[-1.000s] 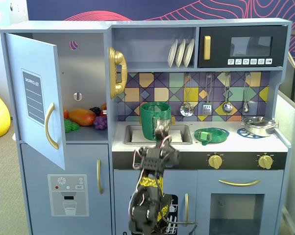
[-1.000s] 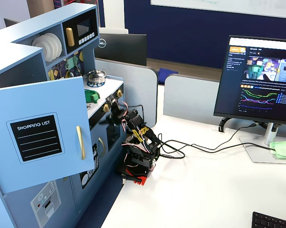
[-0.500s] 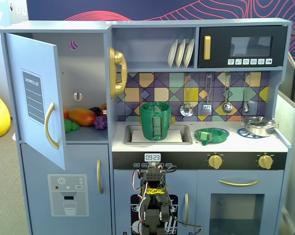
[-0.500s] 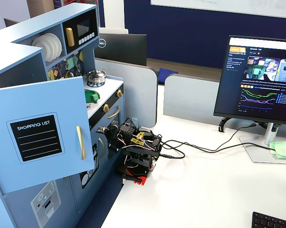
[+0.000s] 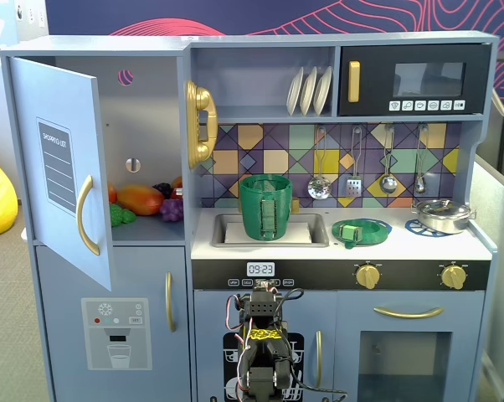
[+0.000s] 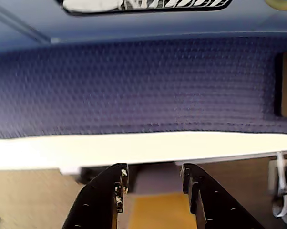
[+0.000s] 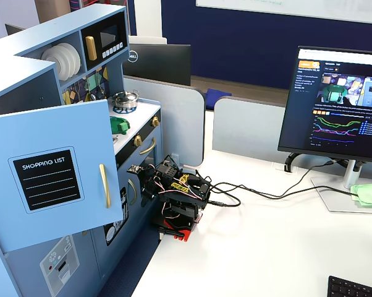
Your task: Take off the lid from the green recipient and place it on the counter
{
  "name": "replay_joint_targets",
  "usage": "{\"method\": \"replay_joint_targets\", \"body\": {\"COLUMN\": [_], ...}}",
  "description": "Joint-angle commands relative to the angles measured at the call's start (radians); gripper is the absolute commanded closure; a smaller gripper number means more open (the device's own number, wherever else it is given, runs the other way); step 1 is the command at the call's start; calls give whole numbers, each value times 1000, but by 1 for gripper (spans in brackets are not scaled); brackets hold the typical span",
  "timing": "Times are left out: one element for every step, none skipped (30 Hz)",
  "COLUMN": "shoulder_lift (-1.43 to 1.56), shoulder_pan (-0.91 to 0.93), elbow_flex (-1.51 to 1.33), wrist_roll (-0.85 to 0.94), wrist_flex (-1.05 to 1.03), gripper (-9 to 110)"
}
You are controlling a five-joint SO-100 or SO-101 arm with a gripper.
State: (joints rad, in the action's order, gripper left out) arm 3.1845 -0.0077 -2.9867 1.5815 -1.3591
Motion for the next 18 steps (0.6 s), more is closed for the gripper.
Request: {"method": "replay_joint_targets", "body": {"shoulder_lift": [-6,-6,-6,-6,-6,-6,-6,-6,-6,-6,-6,-6,-6,-6,-6,-6,-6,-6], "shoulder_pan": [38,43,48,48,48,48,48,48,48,48,48,48,48,48,48,48,48,48], "elbow_flex": [-11,-11,-11,-11,-11,-11,-11,-11,-11,-11,-11,-11,-11,-11,-11,-11,-11,-11], "wrist_roll": [-67,-67,-67,-67,-67,-67,-67,-67,-67,-67,-67,-67,-67,-67,-67,-67,-67,-67], "wrist_flex": [-173,-173,-173,-173,-173,-173,-173,-173,-173,-173,-173,-173,-173,-173,-173,-173,-173,-173], "gripper": [97,97,97,97,97,97,97,97,97,97,97,97,97,97,97,97,97,97]}}
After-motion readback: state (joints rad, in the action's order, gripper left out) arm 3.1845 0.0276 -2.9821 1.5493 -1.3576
